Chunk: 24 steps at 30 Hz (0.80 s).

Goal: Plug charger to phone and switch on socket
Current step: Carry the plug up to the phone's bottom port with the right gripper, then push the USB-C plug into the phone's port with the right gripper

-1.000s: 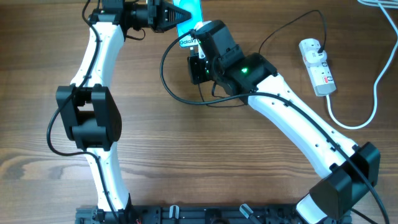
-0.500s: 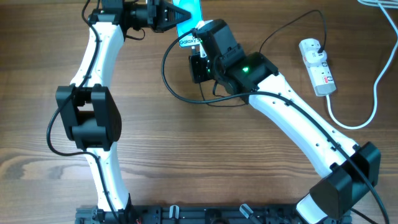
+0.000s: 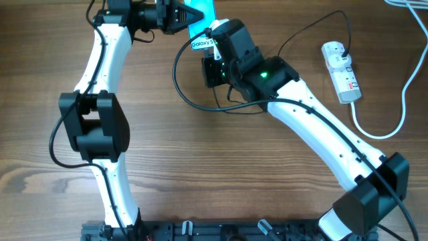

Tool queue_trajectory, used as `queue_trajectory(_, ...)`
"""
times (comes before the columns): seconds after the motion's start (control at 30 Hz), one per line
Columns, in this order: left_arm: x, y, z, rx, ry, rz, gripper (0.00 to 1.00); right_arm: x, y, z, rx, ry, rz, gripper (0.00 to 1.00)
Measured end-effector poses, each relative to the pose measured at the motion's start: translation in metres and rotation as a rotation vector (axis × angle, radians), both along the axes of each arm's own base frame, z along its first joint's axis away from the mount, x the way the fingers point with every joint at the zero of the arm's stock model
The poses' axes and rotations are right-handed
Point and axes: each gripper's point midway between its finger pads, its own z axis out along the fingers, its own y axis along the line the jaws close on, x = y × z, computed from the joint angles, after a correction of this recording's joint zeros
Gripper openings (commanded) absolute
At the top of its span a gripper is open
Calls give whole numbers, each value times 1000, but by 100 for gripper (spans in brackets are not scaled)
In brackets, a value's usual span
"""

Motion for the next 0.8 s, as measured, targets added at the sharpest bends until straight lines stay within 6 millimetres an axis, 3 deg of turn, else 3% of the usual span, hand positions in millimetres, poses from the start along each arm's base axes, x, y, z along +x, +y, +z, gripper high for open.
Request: queue_trajectory(0.8,12,14,-2,30,95,69,4,12,10,8,24,-82,33,4)
